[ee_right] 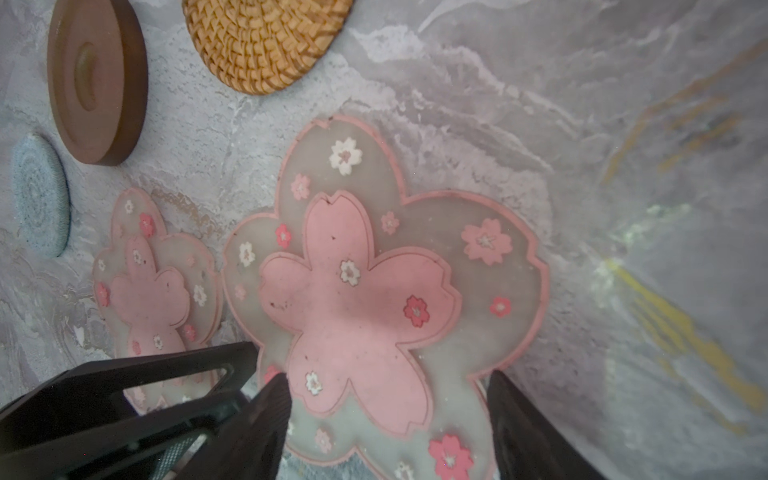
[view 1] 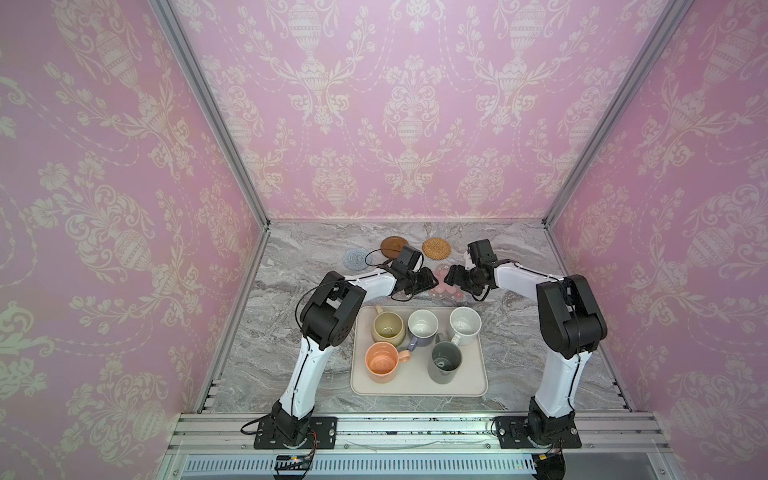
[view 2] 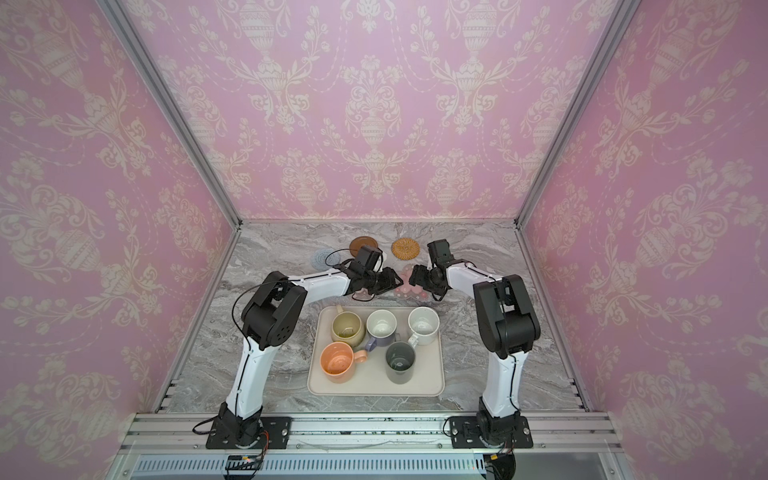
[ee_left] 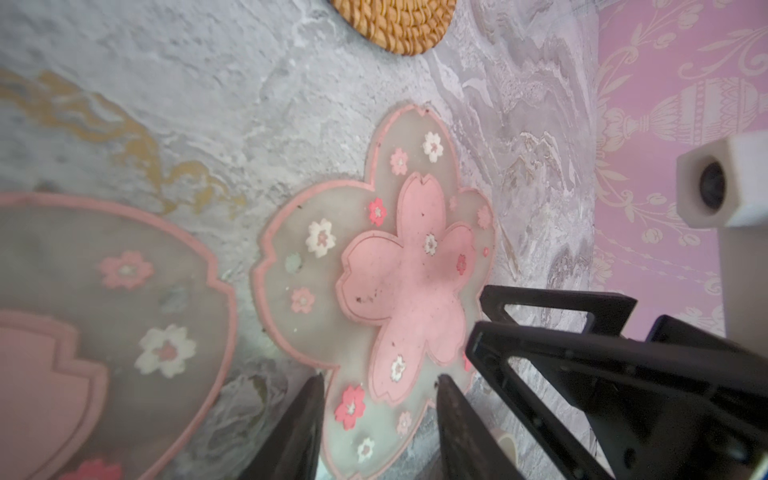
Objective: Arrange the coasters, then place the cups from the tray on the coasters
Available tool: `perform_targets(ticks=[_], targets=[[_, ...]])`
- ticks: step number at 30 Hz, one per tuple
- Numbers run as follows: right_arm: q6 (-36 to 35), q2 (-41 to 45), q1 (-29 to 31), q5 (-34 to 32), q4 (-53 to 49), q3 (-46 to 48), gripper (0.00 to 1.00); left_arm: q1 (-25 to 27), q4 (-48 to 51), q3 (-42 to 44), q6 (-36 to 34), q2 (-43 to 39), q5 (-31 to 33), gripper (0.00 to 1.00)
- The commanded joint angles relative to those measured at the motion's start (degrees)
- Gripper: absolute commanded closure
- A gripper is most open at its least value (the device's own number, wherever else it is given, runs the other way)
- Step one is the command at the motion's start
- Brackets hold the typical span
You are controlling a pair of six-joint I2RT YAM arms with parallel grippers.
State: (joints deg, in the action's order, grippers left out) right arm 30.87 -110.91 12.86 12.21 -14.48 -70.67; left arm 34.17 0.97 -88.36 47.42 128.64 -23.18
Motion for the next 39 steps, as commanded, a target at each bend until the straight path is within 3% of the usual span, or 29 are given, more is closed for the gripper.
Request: perform_targets(ticks=[1, 14, 26, 33, 39], targets=[[-1.3, 0.8, 0.1, 0.5, -2.8, -1.3, 0.24, -0.3, 2.5, -0.6, -1.4, -2.5, 0.9, 0.53], [-2.8, 6.2, -2.4, -1.6, -4.9, 0.6, 0.23, -0.3, 5.3, 1.1, -2.4, -8.2, 1.4, 0.53], [-6.5, 20.3, -4.2, -5.9, -8.7, 9.0, 0.23, -0.2, 18.1, 4.9, -13.2, -17.8, 9.5, 0.51], [-9.4, 29.4, -4.8, -11.1, -11.5, 11.4, 0.22, -0.3, 19.5, 11.4, -14.7, -23.4, 13.0, 0.51], [-8.4, 34.6, -4.9, -12.2, -11.3, 12.7, 0.21, -0.2, 23.1, 11.1, -16.5, -25.6, 16.4, 0.51]])
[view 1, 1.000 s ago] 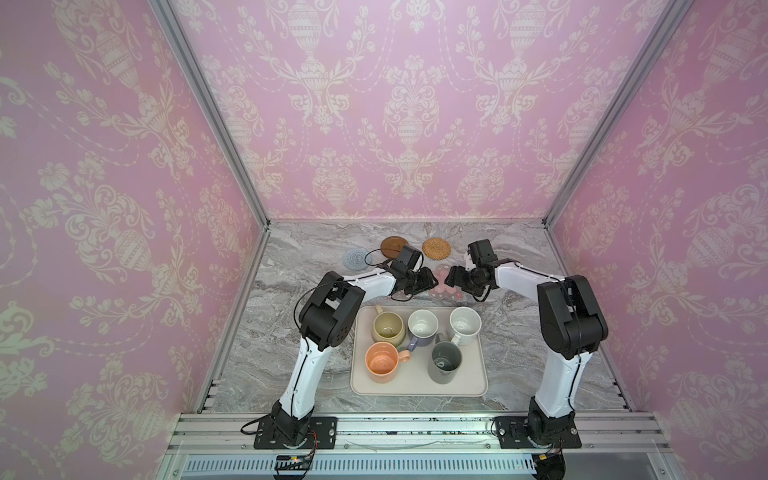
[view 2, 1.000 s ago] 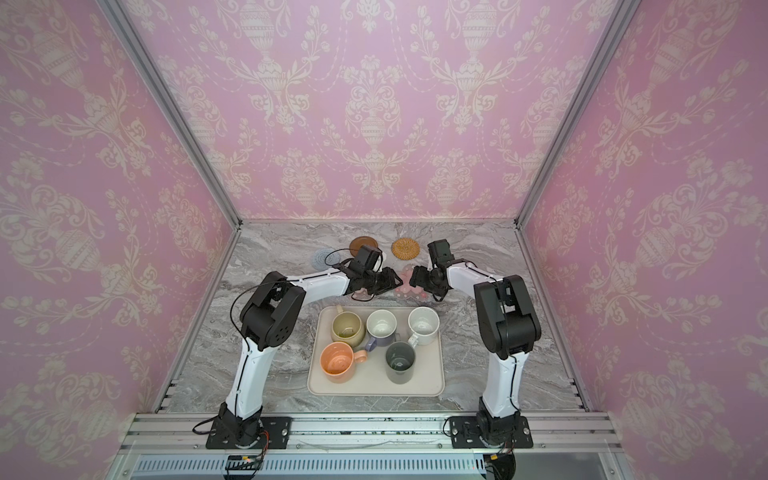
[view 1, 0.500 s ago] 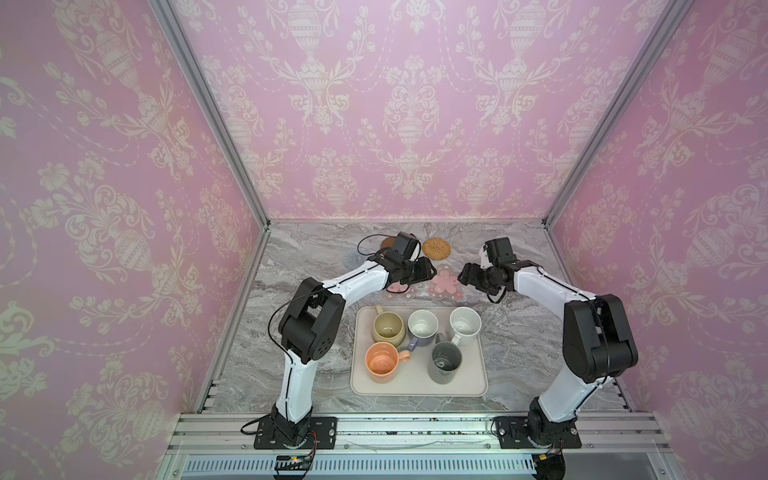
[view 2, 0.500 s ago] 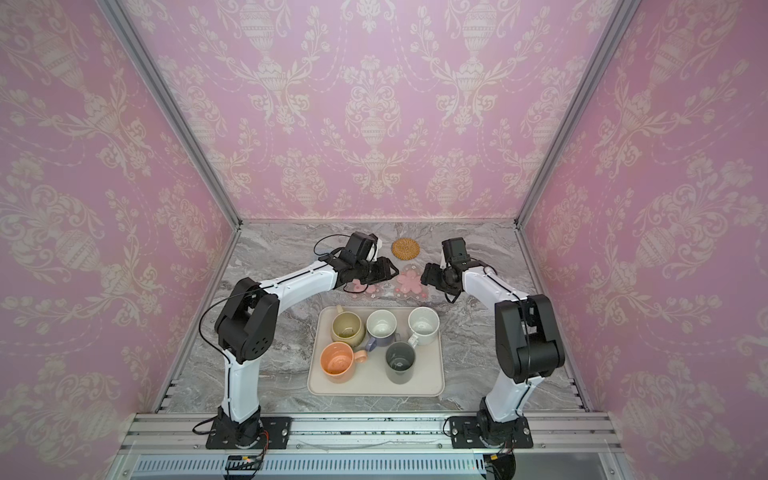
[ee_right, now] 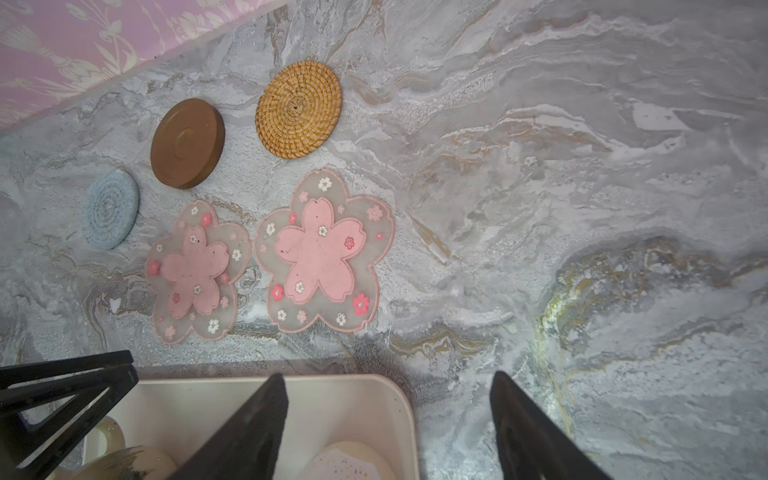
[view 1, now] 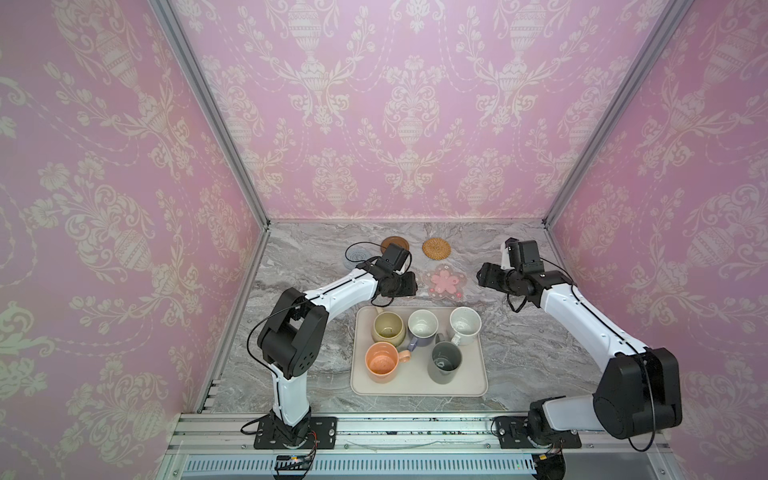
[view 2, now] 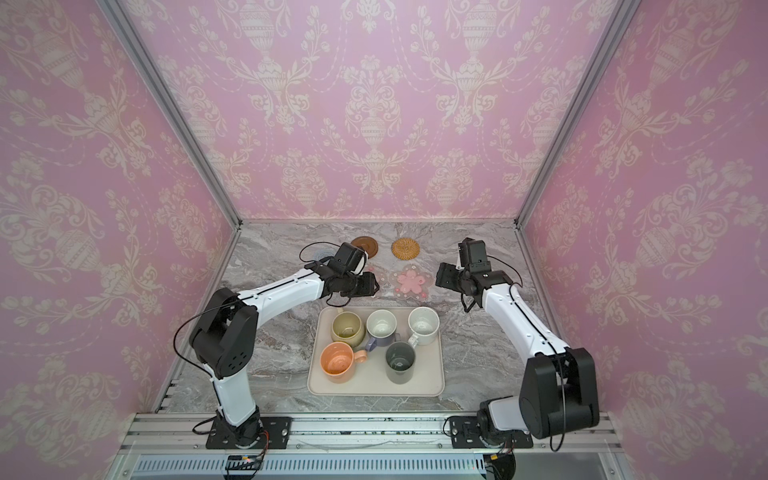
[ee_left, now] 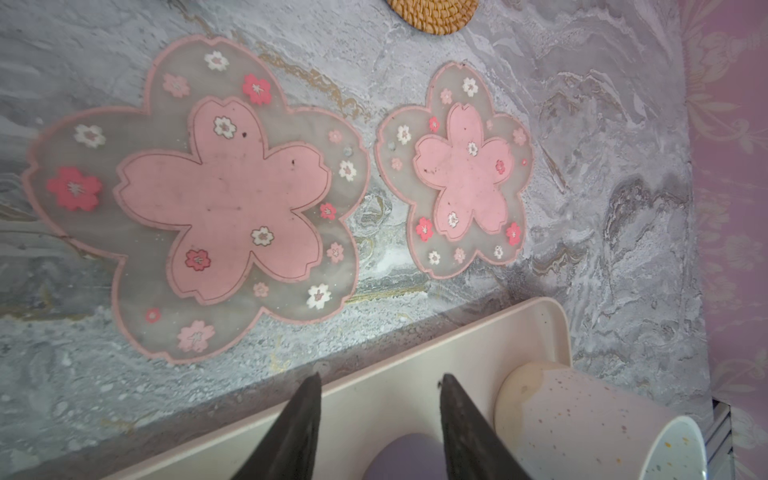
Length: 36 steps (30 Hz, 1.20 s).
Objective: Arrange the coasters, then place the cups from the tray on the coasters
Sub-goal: 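Lift both grippers away from the two pink flower coasters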
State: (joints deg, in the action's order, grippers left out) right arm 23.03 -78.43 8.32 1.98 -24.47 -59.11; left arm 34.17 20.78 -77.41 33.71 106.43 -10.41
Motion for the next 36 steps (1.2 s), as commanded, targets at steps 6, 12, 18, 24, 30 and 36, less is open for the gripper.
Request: perform_targets(ticks=[6, 12, 18, 24, 30, 36], targets=[[0.9, 3.9, -0.3, -1.7, -2.6, 2.2, 0.21, -0.4, 6.2, -0.1, -5.6, -5.2, 6.7, 0.50], [2.1, 4.6, -0.1, -1.9, -2.7, 2.2, 0.21, -2.8, 9.1, 0.3, -9.4, -7.4, 10.7, 0.50], [3.6, 2.2, 1.1, -1.6, -2.2, -1.1, 0.21, -10.6, 8.8, 2.1, -8.3, -8.4, 9.2, 0.50], [4.2, -2.0, 3.3, -1.3, -2.3, -5.1, 0.22, -15.0, 8.0, 1.5, -10.2, -7.5, 9.4, 0.50], [4.1, -5.7, 4.9, -1.5, -2.9, -9.9, 0.22, -17.6, 6.9, -2.1, -10.7, -3.3, 9.2, 0.53], [4.1, -7.9, 7.1, -1.7, -3.0, -11.9, 0.22, -20.1, 7.9, -9.6, -9.1, 3.6, 8.8, 0.55]])
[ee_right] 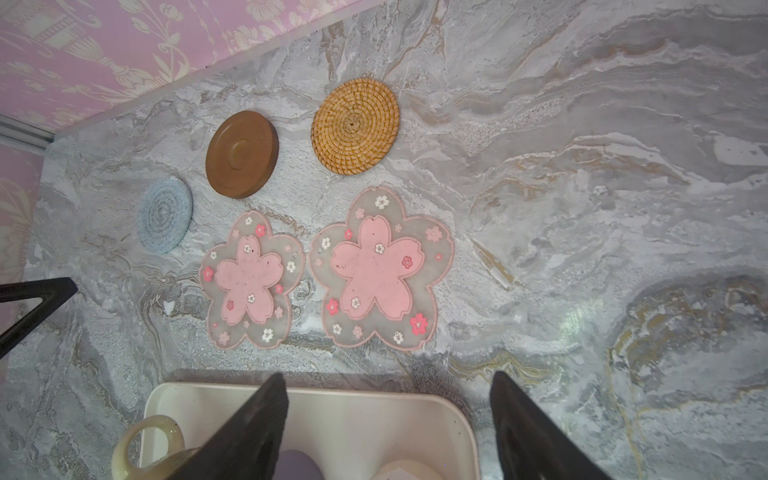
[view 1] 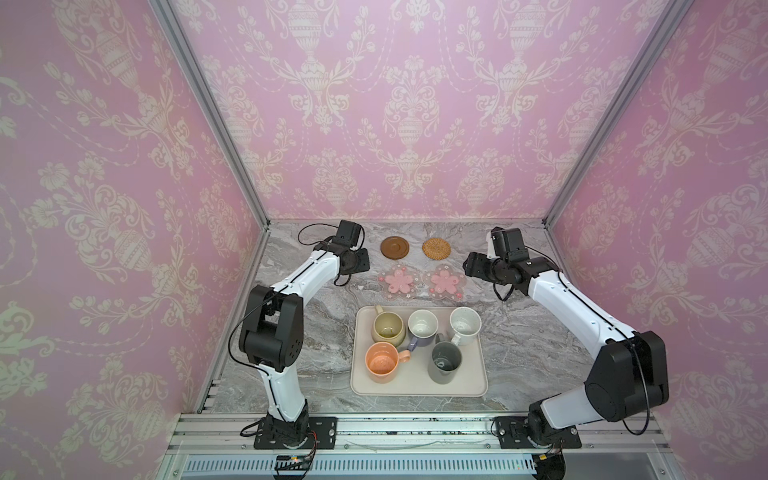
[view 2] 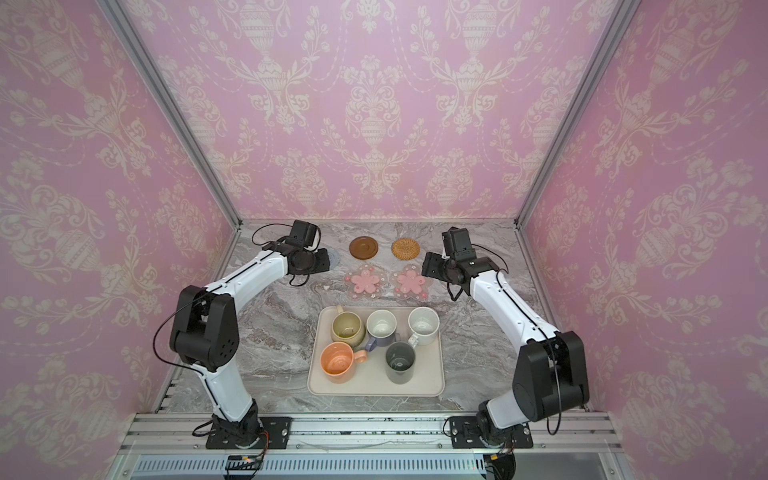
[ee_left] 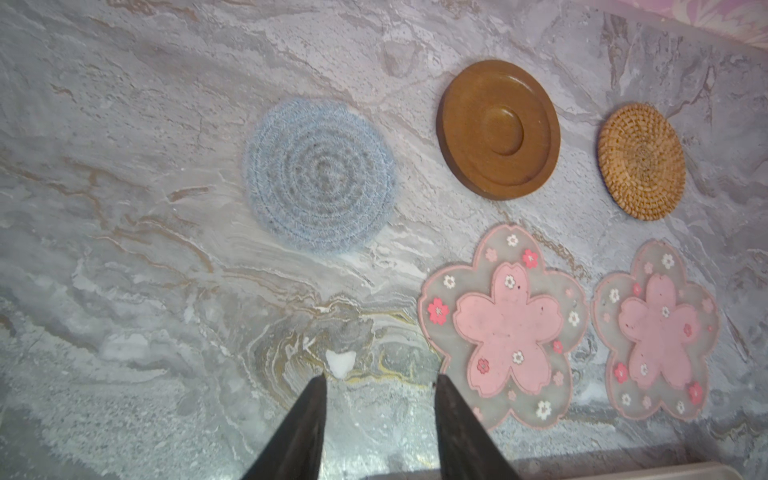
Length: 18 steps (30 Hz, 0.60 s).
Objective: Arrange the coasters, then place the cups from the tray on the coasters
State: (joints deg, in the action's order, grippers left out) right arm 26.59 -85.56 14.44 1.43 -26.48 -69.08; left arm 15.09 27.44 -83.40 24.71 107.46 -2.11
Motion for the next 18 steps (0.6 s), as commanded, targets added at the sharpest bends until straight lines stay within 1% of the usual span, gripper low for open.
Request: perform_targets(ticks=[1, 5, 7, 9, 10, 11, 13, 18], targets=[[0.2, -1.1, 1.2, -1.5, -1.4, -2.1, 0.22, -1.2, 1.4, -4.9, 0.0, 3.8, 0.5, 0.55], [-0.7, -1.5, 2.2, -2.7, -2.7, -2.6, 0.22, -1.5, 2.5, -9.9, 0.1, 8.6, 0.5, 0.56], [-0.8, -1.5, 2.6, -3.1, -2.9, -2.6, 0.22, -1.7, 2.7, -12.0, 0.4, 10.9, 0.2, 0.58], [-0.8, -1.4, 2.6, -3.4, -3.0, -2.6, 0.22, -1.9, 2.8, -14.3, 0.5, 13.1, -0.3, 0.67], [-0.8, -1.4, 2.6, -3.5, -3.0, -2.6, 0.22, -1.9, 3.3, -15.6, 0.8, 14.4, -0.4, 0.71], [-0.8, -1.4, 2.7, -3.5, -3.0, -2.6, 0.22, -2.0, 3.9, -16.9, 1.2, 15.6, -0.5, 0.72], [-0.8, -1.4, 2.7, -3.6, -2.9, -2.6, 0.22, -2.0, 4.5, -18.4, 2.0, 17.2, -0.5, 0.72], [-0.9, -1.6, 2.9, -3.8, -2.9, -2.4, 0.22, -2.1, 4.4, -19.0, 3.9, 19.6, -0.3, 0.73]])
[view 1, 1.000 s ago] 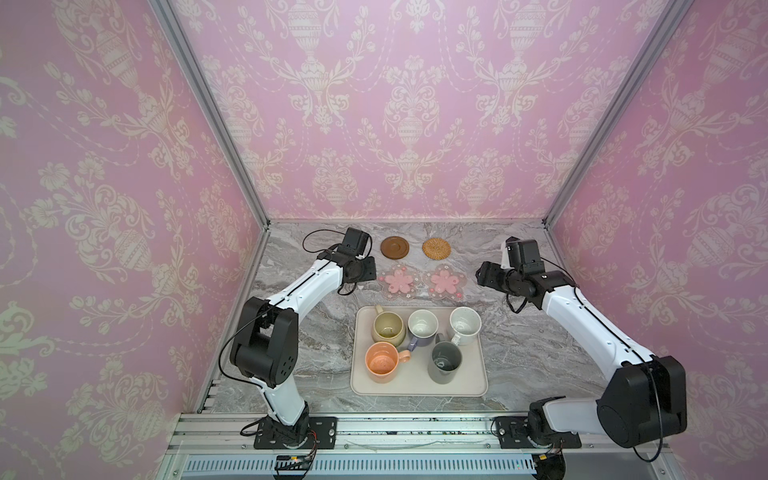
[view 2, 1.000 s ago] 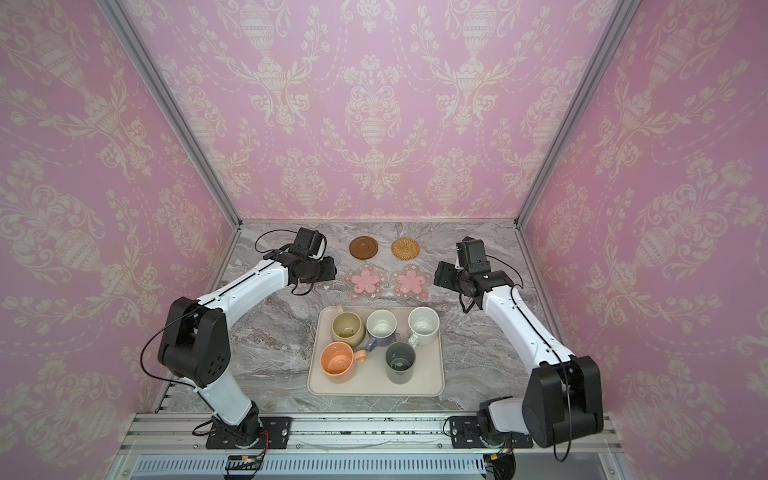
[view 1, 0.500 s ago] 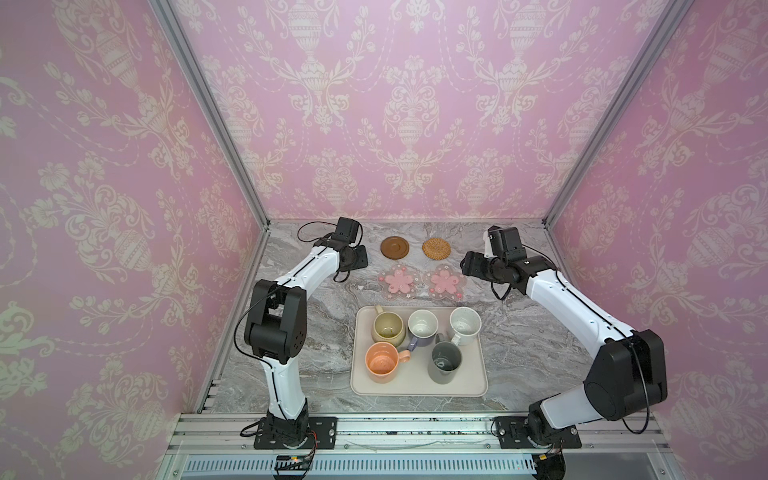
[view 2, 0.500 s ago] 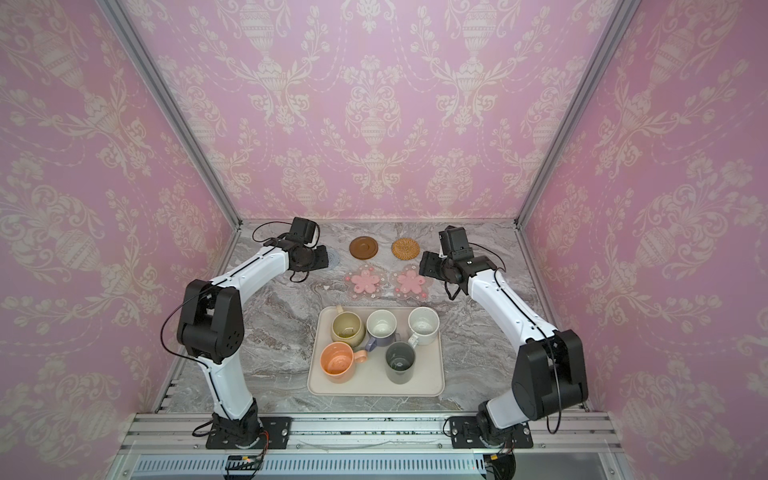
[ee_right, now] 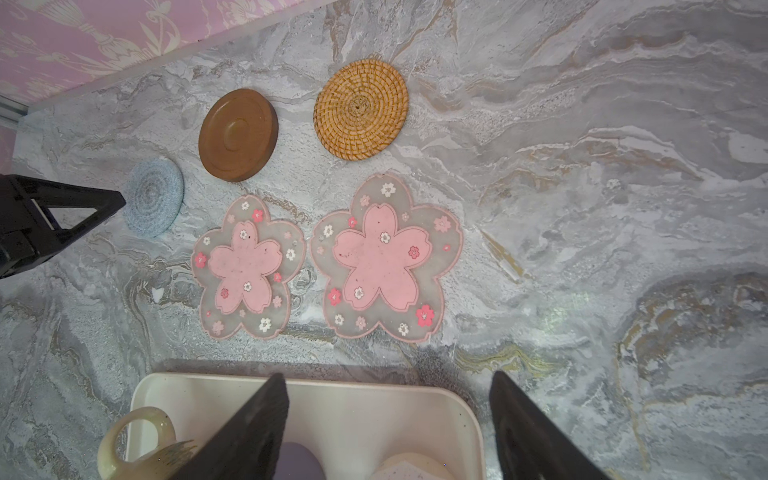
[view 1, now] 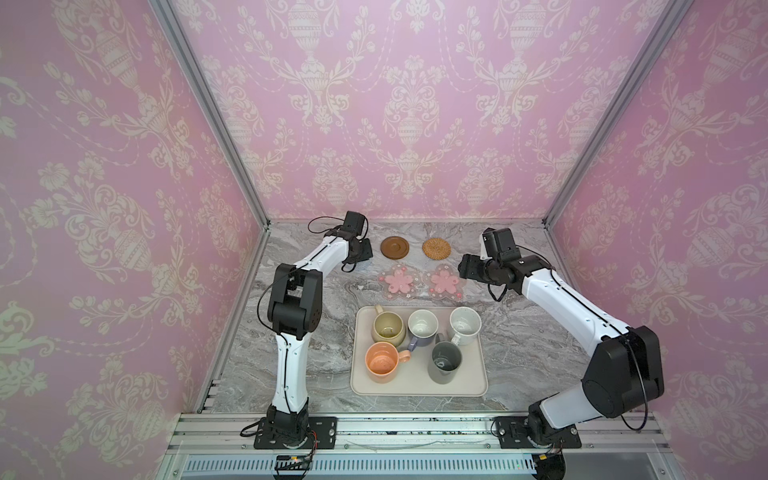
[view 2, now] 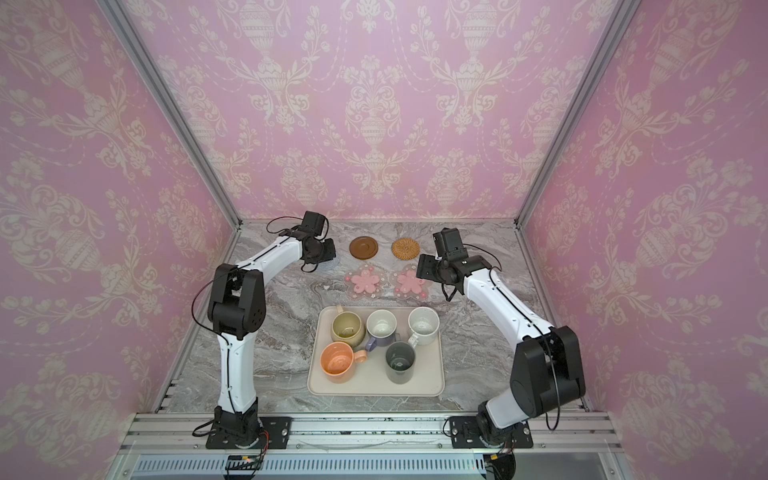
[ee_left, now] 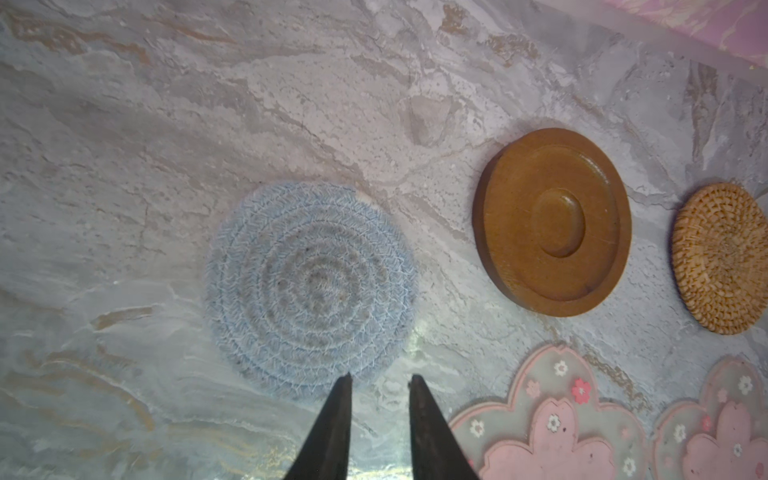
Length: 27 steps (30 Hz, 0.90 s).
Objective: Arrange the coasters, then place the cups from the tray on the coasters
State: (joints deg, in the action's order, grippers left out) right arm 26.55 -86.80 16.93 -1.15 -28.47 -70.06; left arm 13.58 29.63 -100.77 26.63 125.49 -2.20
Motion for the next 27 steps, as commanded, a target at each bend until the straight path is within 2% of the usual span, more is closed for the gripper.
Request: perform_targets(ticks=[1, 9, 18, 27], targets=[[-1.0, -0.4, 0.4, -1.4, -0.9, -1.5, 0.22, -0.6, 2.4, -1.7, 2.1, 2.0, 0.1, 0.73], [-0.9, -0.4, 0.5, -1.8, -0.8, -1.1, 0.22, -1.2, 4.3, -1.2, 3.3, 3.8, 0.7, 0.73], [-0.2, -0.9, 0.6, -1.2, 0.1, -0.4, 0.22, -4.9, 4.0, 5.5, 4.2, 1.4, 0.5, 0.75], [0.2, -0.1, 0.6, -1.4, 0.3, 0.8, 0.22, -8.6, 2.5, 14.7, 3.8, -4.9, 1.8, 0.75]])
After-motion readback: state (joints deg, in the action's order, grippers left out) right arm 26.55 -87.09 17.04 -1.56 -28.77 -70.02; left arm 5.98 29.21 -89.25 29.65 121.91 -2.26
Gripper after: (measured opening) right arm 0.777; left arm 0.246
